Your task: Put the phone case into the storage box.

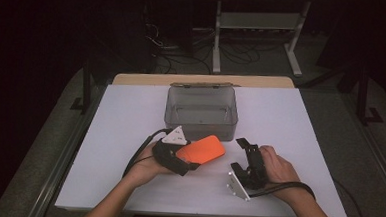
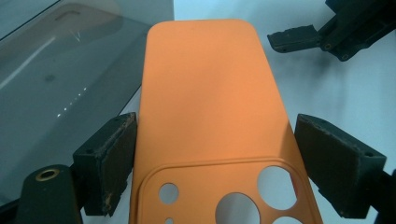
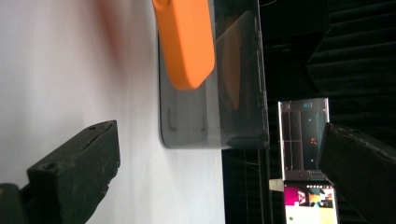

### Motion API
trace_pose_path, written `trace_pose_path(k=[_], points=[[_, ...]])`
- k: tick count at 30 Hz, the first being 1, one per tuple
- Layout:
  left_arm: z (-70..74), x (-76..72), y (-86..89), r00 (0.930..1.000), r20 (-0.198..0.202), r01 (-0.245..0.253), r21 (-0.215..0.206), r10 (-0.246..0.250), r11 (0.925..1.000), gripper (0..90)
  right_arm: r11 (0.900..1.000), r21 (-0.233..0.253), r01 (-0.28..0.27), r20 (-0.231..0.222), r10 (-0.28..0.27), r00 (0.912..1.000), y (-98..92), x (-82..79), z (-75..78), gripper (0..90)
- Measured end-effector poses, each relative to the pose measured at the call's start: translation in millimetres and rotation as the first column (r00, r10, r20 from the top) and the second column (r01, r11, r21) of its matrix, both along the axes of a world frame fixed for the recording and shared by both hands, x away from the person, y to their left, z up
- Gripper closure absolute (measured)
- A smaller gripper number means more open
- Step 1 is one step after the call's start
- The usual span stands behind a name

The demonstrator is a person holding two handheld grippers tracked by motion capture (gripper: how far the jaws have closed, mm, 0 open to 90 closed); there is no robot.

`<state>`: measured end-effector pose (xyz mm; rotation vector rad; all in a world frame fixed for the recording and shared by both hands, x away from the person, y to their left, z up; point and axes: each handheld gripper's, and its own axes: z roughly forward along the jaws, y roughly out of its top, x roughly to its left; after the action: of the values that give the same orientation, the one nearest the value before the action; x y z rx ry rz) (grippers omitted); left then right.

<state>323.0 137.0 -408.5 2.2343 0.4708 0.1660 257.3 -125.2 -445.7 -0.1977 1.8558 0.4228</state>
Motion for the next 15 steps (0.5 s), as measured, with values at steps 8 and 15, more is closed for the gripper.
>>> trace_pose_path(k=[8, 15], points=[[0.2, -0.2, -0.7, 1.0000, -0.001, 0.000, 0.001, 0.000, 1.0000, 15.5, 1.000, -0.010, -0.024, 0.014, 0.024, 0.9996, 9.1, 0.7, 0.5, 0.0], [1.0, -0.4, -0.9, 1.0000, 0.001, 0.001, 0.000, -0.001, 1.0000, 15.5, 0.999, -0.010, -0.041, 0.024, 0.041, 0.9989, 16.0, 0.8, 1.5, 0.0]])
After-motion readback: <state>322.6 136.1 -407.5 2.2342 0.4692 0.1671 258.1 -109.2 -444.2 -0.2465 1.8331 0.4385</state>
